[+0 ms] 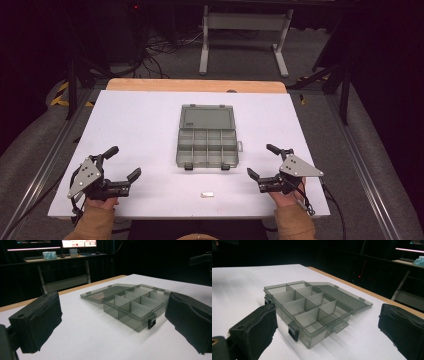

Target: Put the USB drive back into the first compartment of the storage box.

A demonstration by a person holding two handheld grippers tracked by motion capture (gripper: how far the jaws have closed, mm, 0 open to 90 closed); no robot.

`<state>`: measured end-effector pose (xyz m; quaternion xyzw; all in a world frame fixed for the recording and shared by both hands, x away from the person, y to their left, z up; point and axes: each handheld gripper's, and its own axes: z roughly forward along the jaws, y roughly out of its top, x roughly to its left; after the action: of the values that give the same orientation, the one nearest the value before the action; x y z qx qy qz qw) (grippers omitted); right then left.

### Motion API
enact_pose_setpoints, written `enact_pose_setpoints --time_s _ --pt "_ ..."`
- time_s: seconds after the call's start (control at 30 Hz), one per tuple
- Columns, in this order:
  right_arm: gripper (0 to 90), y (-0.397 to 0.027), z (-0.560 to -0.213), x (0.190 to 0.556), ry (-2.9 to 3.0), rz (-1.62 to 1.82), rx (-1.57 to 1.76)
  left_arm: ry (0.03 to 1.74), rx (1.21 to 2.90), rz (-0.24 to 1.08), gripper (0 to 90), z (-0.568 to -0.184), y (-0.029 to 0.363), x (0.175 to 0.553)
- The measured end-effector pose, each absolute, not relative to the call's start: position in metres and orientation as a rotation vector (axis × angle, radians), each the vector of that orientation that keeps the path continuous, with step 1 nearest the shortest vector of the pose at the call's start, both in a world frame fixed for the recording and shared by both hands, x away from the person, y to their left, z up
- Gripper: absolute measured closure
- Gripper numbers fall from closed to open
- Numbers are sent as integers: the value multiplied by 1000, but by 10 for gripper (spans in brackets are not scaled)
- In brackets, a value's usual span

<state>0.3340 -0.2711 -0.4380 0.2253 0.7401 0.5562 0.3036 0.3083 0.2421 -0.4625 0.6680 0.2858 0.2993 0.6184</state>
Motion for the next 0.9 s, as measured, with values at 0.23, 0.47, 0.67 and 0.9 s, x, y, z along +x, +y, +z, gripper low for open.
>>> enact_pose_setpoints --time_s 0.23,0.47,0.67,0.9 --pt "26 -272 -439 334 1956 1493 609 659 1541 687 15 -462 242 308" --pt "26 -272 -438 334 1962 1492 601 661 1546 679 15 -462 242 308" --pt "32 -270 -438 335 1974 1493 603 660 1557 674 17 -462 242 309" --pt "34 -256 -433 340 2016 1503 574 663 1564 667 17 -462 242 309"
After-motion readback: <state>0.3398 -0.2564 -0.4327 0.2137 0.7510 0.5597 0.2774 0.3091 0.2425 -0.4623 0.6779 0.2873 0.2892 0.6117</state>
